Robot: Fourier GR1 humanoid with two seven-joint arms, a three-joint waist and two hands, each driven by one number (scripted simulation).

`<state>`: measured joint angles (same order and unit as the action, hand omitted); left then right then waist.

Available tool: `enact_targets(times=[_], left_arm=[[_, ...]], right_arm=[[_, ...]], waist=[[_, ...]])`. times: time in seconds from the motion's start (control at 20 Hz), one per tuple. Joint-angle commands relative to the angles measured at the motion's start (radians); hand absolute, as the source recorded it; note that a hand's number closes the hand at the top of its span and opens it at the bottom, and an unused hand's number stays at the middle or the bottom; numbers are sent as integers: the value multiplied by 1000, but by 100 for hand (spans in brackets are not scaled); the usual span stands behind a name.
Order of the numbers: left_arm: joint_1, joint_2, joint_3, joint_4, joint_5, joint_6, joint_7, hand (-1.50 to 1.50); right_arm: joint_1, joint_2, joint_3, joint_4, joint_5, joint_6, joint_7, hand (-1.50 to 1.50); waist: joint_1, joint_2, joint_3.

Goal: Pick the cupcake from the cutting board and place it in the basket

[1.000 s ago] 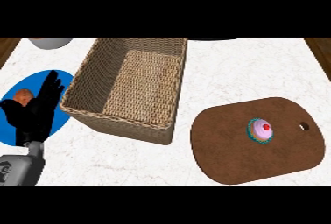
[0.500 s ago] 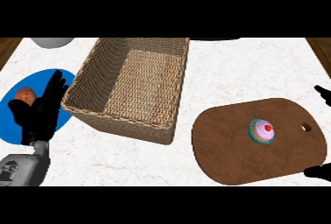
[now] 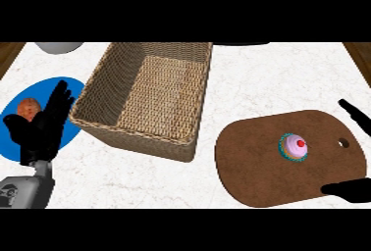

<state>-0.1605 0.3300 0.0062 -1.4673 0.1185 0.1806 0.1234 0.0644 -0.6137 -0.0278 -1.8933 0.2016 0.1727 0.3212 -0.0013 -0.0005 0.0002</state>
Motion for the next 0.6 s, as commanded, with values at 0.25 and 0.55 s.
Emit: enact_targets(times=[0.25, 0.55], left_arm=[[1, -14, 49, -32, -33, -67, 40, 0], [18, -54, 62, -25, -60, -68, 12, 0]], right_arm=[[-29, 124, -38, 24, 100, 67, -30, -150], [-18, 187, -40, 79, 181, 61, -107, -150]], waist=[[2, 0, 0], [2, 0, 0]])
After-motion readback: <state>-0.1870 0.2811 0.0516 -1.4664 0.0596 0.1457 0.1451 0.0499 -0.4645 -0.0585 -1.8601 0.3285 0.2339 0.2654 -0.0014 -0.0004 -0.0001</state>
